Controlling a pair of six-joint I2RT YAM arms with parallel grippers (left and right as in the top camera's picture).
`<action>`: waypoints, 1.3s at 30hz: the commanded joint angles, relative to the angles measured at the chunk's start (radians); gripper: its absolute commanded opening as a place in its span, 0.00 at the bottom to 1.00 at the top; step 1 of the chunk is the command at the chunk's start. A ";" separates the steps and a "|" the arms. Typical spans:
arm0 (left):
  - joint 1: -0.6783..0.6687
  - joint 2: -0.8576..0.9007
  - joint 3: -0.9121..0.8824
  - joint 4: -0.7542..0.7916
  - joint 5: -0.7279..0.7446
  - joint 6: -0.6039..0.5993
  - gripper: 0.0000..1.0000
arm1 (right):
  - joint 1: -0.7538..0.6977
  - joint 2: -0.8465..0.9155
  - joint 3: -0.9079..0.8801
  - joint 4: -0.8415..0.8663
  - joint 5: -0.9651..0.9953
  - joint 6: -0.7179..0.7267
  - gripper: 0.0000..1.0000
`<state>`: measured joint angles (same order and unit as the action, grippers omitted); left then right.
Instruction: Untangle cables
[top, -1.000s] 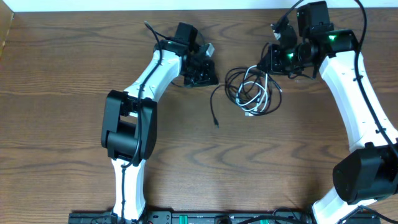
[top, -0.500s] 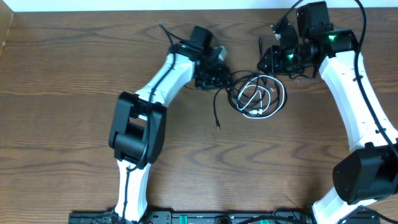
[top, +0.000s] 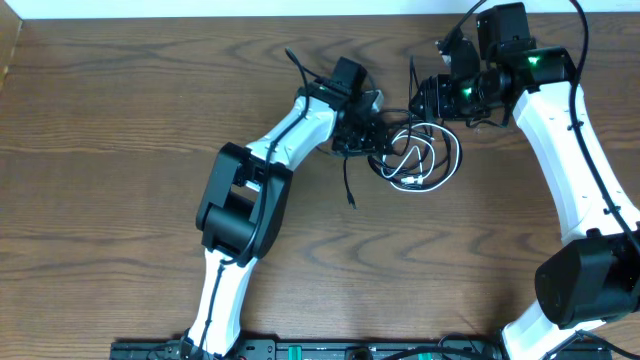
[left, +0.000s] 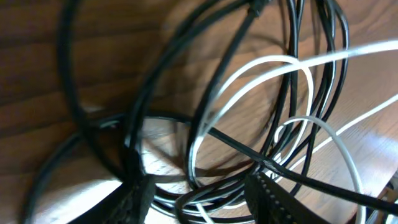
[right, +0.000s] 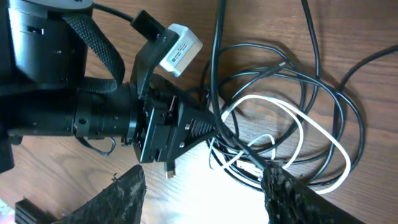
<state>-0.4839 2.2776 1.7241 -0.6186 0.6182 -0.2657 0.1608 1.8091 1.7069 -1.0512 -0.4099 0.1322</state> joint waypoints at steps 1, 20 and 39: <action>-0.035 0.007 -0.010 -0.025 -0.078 -0.003 0.47 | 0.009 -0.007 -0.002 -0.009 0.027 -0.018 0.59; 0.029 -0.106 -0.026 -0.022 0.063 -0.072 0.08 | 0.034 -0.007 -0.002 -0.016 0.034 -0.061 0.65; 0.201 -0.460 -0.022 -0.014 0.282 -0.342 0.08 | 0.152 -0.007 -0.002 0.136 -0.061 -0.130 0.68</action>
<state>-0.2878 1.8526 1.6825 -0.6384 0.8593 -0.5766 0.3046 1.8091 1.7065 -0.9295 -0.4187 0.0322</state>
